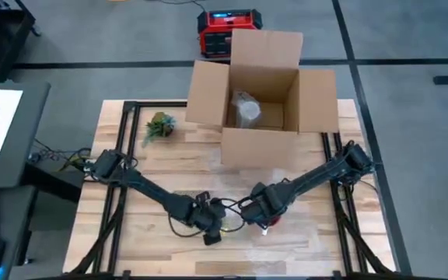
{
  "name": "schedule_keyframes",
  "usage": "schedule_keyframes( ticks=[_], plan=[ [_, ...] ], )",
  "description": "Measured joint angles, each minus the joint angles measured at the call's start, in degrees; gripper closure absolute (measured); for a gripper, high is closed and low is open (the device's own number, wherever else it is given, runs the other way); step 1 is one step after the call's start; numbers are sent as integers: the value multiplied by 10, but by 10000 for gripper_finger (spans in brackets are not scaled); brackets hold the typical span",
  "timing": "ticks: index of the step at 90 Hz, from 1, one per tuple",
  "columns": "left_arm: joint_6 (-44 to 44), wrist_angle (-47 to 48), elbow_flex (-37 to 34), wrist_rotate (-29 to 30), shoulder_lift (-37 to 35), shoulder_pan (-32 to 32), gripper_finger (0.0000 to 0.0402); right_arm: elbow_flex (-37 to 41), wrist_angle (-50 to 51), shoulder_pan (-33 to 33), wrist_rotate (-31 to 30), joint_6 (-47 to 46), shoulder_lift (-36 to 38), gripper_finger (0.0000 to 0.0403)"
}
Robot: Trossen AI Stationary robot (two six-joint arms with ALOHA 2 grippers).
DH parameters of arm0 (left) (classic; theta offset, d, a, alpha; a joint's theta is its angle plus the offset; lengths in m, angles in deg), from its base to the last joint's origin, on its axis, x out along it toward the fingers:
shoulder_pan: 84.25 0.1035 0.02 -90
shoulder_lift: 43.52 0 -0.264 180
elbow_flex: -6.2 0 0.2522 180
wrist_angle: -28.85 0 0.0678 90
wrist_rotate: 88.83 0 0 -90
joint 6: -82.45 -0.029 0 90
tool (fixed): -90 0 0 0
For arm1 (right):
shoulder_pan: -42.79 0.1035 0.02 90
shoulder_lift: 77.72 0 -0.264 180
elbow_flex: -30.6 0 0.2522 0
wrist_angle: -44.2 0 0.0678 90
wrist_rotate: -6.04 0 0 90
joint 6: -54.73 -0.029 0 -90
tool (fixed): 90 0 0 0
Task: Wrap mug
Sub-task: Wrap the red mug in the bubble wrap
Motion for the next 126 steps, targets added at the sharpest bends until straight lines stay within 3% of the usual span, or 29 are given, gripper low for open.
schedule_keyframes(
  ticks=[13, 22, 44, 63, 79, 100, 126],
  plan=[
    [17, 17, 14, 30, -62, -2, 402, -35, 10, 42, -14, -51, -2, 401],
    [-32, -15, 14, 38, -83, 32, 402, -32, 2, 82, -14, -105, 2, 401],
    [-209, -128, 16, -7, -41, 130, 402, -9, -17, 119, 24, -211, 9, 401],
    [-319, -161, 15, -57, -24, 147, 402, -9, -21, 123, 31, -222, 10, 401],
    [-337, -155, 23, -35, -70, 105, 402, -13, -33, 107, 25, -161, 39, 401],
    [-402, -135, 59, 68, -148, 57, 402, -14, -84, 80, 25, -15, 69, 401],
    [-503, -146, 84, 157, -224, 53, 402, -14, -177, 47, 51, 77, 76, 400]
  ],
)
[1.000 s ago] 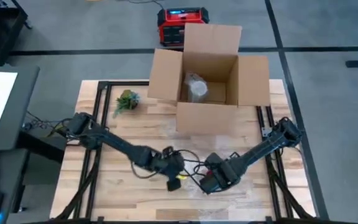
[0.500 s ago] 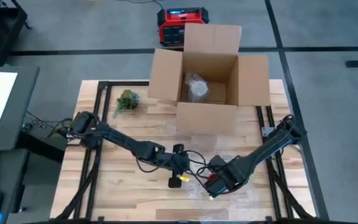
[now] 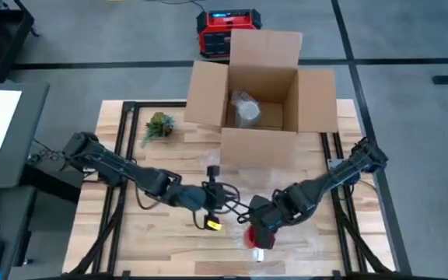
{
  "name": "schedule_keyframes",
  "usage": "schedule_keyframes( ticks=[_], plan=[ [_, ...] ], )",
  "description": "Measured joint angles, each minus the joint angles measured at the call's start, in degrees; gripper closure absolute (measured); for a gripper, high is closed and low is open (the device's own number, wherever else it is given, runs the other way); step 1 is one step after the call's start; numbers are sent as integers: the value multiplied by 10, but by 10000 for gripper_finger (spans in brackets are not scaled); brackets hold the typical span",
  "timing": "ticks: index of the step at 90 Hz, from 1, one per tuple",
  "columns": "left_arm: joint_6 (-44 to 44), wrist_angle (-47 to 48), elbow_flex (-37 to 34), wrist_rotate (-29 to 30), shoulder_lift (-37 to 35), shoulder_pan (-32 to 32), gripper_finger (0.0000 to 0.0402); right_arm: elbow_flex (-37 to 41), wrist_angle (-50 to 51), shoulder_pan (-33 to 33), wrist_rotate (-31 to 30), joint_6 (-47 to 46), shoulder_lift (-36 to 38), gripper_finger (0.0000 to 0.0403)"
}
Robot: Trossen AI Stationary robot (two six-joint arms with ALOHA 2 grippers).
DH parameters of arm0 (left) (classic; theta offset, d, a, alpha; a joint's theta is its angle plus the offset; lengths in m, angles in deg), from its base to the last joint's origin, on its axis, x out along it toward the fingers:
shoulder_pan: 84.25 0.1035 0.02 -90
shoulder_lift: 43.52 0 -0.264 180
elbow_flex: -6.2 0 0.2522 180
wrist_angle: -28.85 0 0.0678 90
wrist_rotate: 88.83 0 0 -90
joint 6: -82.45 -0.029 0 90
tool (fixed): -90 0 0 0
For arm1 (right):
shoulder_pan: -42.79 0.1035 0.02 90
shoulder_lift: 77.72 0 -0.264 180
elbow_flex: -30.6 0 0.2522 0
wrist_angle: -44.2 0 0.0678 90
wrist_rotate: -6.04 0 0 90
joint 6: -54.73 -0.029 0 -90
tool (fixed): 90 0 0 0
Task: Wrap mug
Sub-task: Wrap the red mug in the bubble wrap
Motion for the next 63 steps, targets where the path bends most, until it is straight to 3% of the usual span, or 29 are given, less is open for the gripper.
schedule_keyframes(
  ticks=[35, 49, 63],
  plan=[
    [-67, 11, 5, -99, -24, -38, 402, 2, -112, -20, -103, -95, 47, 399],
    [-97, 18, 5, -113, -23, -52, 402, 2, -134, -37, -83, -117, 47, 399],
    [-145, 19, 5, -216, -23, -61, 402, 2, -133, -54, -41, -139, 42, 400]
  ],
)
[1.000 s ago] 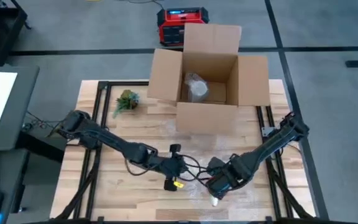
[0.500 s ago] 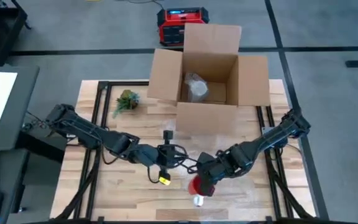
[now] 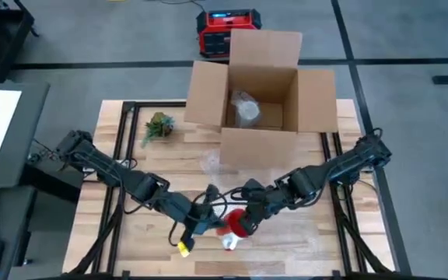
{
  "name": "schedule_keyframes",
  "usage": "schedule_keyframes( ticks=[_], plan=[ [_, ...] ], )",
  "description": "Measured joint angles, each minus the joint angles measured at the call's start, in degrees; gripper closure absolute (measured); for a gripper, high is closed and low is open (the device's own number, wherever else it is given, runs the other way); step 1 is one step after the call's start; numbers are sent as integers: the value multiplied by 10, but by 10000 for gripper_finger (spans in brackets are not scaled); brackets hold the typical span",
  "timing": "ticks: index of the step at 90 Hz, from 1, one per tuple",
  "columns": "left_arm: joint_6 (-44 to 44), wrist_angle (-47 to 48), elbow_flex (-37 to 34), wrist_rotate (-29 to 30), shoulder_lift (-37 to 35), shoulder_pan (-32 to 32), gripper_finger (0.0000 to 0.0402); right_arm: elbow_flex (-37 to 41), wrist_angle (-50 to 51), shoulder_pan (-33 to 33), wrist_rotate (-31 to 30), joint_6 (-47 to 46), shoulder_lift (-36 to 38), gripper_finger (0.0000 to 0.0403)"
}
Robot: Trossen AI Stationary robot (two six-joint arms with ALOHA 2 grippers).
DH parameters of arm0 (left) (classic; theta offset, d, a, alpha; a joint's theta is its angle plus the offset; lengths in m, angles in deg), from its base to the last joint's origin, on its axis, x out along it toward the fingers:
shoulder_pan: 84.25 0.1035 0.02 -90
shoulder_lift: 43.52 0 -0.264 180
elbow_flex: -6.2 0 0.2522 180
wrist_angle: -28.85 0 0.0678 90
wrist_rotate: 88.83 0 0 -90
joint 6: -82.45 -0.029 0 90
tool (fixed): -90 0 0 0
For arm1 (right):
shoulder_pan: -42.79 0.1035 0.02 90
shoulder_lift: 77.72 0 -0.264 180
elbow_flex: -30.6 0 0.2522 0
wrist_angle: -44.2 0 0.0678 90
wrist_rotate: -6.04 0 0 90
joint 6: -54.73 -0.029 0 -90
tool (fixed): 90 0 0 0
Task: Wrap mug
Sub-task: Wrap the red mug in the bubble wrap
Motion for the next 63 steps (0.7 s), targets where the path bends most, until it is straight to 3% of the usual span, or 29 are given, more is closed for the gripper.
schedule_keyframes(
  ticks=[10, 31, 43, 54, 63],
  plan=[
    [-26, -4, 0, -56, 0, -7, 402, 0, -6, -16, 21, -23, 0, 400],
    [-38, -24, 0, -66, 0, -9, 402, 0, -21, -43, 77, -36, -6, 400],
    [-54, 18, 1, -31, -3, -12, 402, 2, -62, -47, 86, -31, -9, 400],
    [-69, 62, 3, 59, -5, -16, 401, 2, -86, -43, 104, -23, -9, 400],
    [-87, 73, 3, 96, -4, -16, 401, -2, -68, -37, 106, -28, -9, 400]
  ],
)
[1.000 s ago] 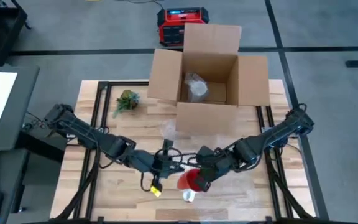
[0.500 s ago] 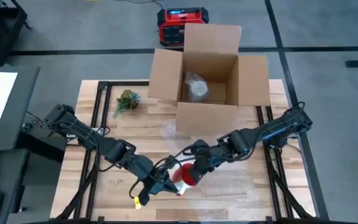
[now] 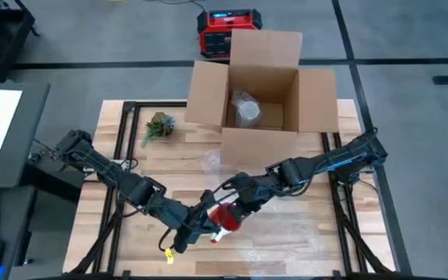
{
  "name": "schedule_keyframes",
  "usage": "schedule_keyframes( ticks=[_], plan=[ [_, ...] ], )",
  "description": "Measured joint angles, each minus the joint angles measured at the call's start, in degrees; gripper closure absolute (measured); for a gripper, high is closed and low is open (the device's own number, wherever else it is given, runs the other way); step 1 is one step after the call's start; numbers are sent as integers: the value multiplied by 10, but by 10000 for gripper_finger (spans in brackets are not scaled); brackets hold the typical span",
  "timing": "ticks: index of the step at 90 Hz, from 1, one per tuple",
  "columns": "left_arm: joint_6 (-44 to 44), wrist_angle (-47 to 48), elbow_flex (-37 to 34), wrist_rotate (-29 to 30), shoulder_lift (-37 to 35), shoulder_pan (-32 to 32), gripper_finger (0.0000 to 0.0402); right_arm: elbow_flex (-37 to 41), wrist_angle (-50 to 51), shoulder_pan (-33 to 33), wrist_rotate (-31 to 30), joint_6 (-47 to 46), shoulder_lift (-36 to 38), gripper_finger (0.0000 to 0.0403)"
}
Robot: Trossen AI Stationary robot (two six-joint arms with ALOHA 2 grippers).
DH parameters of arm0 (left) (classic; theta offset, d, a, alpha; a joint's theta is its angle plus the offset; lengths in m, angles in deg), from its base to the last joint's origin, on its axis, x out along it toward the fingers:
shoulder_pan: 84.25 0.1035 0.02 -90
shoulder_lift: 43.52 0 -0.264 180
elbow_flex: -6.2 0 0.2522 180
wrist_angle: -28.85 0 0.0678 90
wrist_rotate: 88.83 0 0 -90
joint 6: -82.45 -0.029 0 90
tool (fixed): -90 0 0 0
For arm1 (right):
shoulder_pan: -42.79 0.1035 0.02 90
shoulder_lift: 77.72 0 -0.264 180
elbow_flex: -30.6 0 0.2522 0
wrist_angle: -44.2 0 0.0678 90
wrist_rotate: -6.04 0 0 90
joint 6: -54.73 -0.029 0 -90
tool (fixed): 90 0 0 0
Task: Wrap mug
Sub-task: Wrap the red mug in the bubble wrap
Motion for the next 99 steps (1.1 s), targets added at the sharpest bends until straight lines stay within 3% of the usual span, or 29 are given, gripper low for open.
schedule_keyframes(
  ticks=[17, 40, 65, 74, 84, 99],
  plan=[
    [-13, 42, -1, 18, 1, 3, 401, -21, 61, 23, -26, -14, 1, 401],
    [11, 60, -5, -108, 3, -7, 401, -67, 133, 43, -47, 75, 14, 401],
    [56, 62, -4, -159, 2, -12, 401, -66, 211, 37, -112, 100, 10, 401],
    [112, 79, -15, -146, 2, -11, 401, -67, 274, 37, -122, 78, 10, 401],
    [240, 105, -34, -71, 3, 8, 401, -73, 344, 57, -134, 37, 12, 401],
    [343, 33, -86, -30, 10, 93, 401, -9, 362, 131, -93, -51, 12, 402]
  ],
)
